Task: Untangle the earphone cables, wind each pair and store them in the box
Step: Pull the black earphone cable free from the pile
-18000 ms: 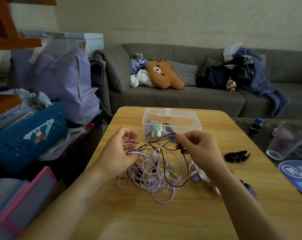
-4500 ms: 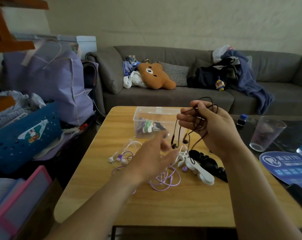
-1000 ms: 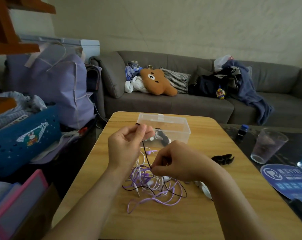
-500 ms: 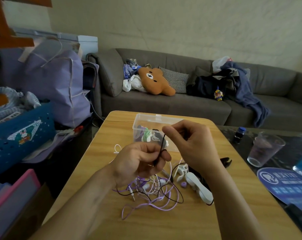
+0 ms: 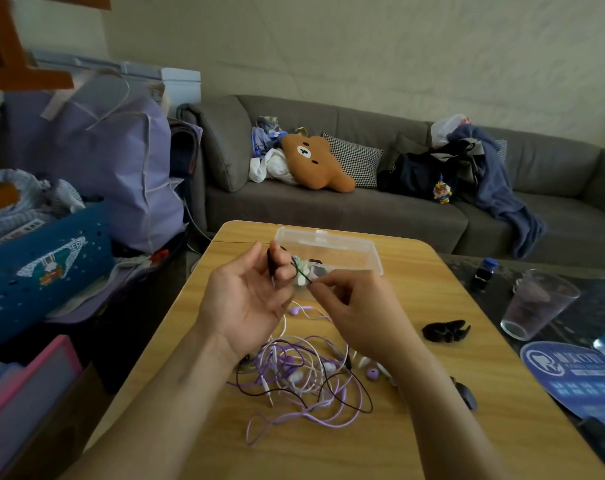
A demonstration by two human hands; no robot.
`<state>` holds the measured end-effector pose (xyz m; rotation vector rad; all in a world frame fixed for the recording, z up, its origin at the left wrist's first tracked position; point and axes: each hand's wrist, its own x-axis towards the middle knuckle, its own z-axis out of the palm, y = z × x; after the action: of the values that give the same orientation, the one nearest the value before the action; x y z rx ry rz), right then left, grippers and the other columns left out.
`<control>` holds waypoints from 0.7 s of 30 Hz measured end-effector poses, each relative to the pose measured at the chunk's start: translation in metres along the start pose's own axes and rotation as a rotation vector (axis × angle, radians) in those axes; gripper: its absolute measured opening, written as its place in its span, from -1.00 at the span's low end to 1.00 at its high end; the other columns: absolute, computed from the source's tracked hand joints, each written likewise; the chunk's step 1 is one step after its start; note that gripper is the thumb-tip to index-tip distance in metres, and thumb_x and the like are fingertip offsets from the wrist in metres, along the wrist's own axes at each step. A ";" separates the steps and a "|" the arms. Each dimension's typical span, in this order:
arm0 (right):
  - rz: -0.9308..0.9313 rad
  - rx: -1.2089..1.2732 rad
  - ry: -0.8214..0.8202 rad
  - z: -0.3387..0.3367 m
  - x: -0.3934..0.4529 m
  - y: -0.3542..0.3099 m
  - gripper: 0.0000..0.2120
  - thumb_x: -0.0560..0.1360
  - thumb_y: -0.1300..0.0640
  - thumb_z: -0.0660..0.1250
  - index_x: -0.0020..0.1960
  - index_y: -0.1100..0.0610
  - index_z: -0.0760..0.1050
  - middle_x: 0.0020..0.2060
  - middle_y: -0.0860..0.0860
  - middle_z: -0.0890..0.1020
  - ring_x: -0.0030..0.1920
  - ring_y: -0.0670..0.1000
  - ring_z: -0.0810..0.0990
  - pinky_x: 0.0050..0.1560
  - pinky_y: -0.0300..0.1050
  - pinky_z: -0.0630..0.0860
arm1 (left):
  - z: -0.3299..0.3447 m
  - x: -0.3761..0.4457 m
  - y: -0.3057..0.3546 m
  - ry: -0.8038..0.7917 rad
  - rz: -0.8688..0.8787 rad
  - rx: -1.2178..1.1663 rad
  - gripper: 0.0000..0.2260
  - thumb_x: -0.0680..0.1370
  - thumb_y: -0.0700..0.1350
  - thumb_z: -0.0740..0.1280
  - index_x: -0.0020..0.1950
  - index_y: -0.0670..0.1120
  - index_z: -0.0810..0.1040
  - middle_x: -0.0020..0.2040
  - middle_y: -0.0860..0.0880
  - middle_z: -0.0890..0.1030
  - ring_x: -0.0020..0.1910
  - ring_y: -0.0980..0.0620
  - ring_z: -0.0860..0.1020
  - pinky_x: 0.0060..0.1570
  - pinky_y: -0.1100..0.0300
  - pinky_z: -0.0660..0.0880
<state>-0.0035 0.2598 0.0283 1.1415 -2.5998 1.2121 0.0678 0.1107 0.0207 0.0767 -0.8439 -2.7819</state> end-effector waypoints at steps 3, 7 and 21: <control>0.045 0.015 0.146 -0.007 0.003 0.003 -0.84 0.61 0.07 0.32 -0.05 0.09 0.63 -0.55 -0.17 0.48 -0.50 -0.25 0.45 -0.48 -0.41 0.33 | -0.003 -0.001 0.004 0.008 -0.082 0.208 -0.82 0.61 -0.08 0.18 -0.16 -0.09 0.45 -0.40 0.06 0.25 -0.52 0.14 0.19 -0.55 0.28 0.03; 0.121 0.154 0.315 -0.024 0.005 0.008 -0.86 0.60 0.02 0.33 -0.06 0.05 0.59 -0.40 -0.08 0.56 -0.45 -0.24 0.48 -0.46 -0.39 0.37 | -0.004 -0.009 0.000 -0.104 -0.329 0.619 -0.80 0.57 -0.04 0.21 -0.16 -0.12 0.48 -0.41 0.04 0.23 -0.48 0.14 0.12 -0.51 0.26 -0.03; 0.014 0.831 -0.448 -0.044 -0.008 -0.023 -0.82 0.58 0.16 0.24 -0.03 0.26 0.53 -0.10 0.24 0.71 -0.04 0.19 0.72 -0.22 -0.07 0.65 | -0.010 0.007 -0.024 0.269 -0.146 0.175 -0.82 0.53 -0.18 0.38 0.09 -0.22 0.61 -0.11 -0.14 0.70 -0.22 0.09 0.65 -0.45 0.33 0.30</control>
<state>0.0070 0.2848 0.0708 1.6604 -2.3799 2.4033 0.0573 0.1230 -0.0003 0.5502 -1.0418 -2.7344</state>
